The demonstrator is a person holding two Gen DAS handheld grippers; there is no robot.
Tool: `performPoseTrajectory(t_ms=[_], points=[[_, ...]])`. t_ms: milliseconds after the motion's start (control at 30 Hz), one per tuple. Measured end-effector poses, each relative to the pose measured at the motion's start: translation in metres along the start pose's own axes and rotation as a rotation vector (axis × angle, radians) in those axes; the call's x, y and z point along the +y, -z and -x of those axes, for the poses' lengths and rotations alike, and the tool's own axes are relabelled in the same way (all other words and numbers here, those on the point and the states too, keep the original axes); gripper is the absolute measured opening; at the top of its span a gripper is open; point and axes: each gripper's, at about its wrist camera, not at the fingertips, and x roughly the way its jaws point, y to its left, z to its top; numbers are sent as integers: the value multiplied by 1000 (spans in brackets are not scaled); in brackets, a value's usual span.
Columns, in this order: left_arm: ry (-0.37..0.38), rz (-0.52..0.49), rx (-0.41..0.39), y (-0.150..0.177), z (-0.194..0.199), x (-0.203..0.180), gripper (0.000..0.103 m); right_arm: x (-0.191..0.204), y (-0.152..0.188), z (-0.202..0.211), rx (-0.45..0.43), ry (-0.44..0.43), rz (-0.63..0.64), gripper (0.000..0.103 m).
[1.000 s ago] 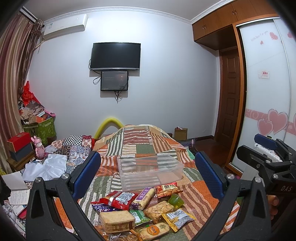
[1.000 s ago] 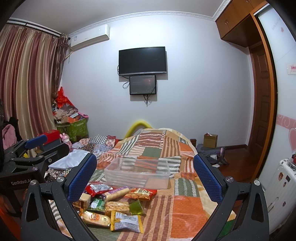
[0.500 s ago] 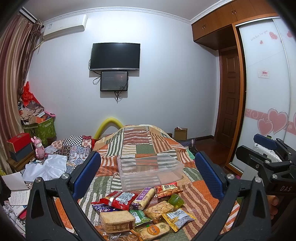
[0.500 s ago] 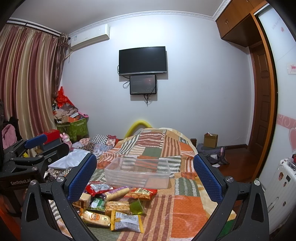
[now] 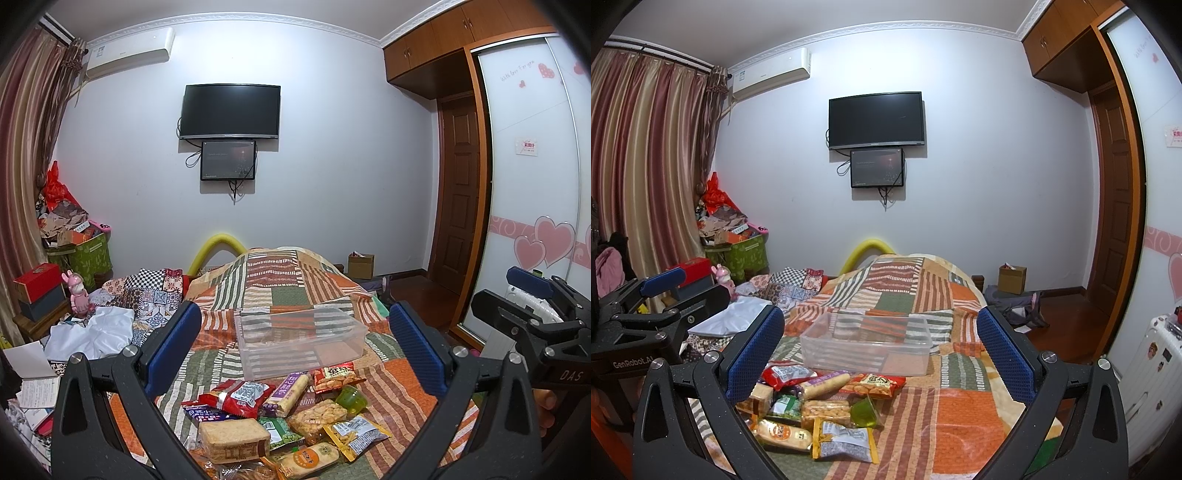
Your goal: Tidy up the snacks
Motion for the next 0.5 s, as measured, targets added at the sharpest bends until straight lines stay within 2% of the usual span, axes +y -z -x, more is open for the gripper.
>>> performPoseTrajectory(t_ms=[500], points=[[4,5,7,3,-2,2,103,4,3,0,6,-1,-2,103]])
